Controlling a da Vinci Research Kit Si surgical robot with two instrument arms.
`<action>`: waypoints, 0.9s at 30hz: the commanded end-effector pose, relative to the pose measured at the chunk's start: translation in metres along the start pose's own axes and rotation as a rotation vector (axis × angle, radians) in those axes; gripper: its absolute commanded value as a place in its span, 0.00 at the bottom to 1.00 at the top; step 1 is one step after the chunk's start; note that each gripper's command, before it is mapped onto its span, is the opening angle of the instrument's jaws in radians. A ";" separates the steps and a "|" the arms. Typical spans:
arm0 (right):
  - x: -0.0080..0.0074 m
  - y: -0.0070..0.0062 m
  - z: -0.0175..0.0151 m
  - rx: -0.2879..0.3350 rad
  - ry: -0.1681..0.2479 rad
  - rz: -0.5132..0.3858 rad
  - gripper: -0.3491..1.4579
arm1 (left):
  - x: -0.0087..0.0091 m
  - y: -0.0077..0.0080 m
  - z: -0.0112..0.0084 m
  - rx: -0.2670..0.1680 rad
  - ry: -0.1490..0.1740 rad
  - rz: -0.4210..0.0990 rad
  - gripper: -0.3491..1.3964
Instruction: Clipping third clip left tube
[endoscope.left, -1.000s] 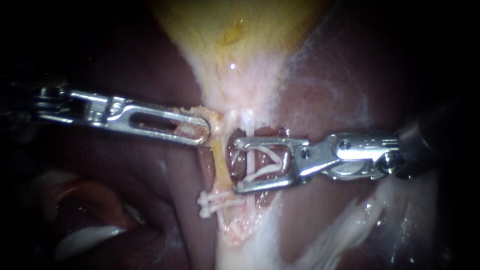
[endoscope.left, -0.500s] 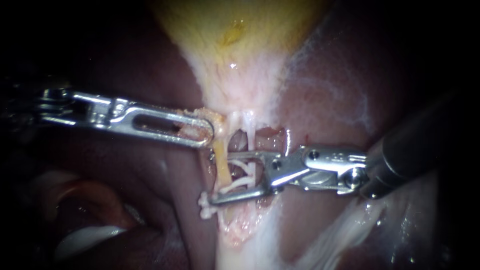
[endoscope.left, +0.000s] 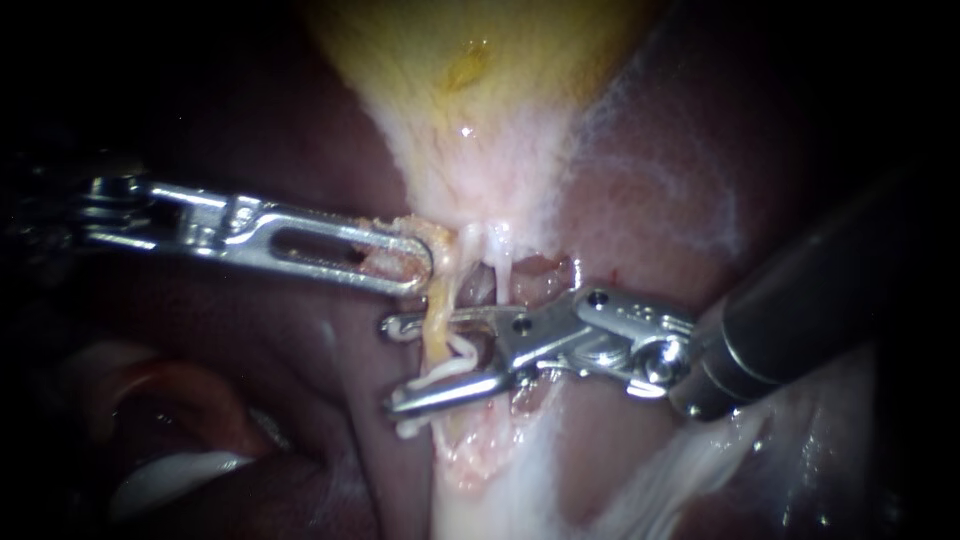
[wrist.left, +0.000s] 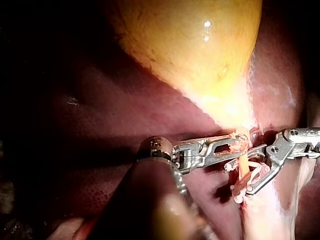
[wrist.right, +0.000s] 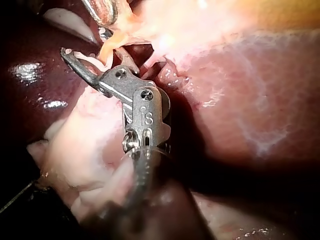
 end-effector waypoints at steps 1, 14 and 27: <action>0.0002 0.0000 -0.0001 0.000 0.007 0.007 0.46 | 0.0000 0.0001 0.0000 0.001 0.001 0.000 0.00; 0.0019 0.0001 -0.0015 0.015 0.055 0.055 0.42 | -0.0003 0.0007 -0.0001 0.003 0.003 0.001 0.00; 0.0010 -0.0002 -0.0032 0.024 0.051 0.112 0.00 | -0.0004 0.0007 -0.0002 0.004 0.004 0.006 0.00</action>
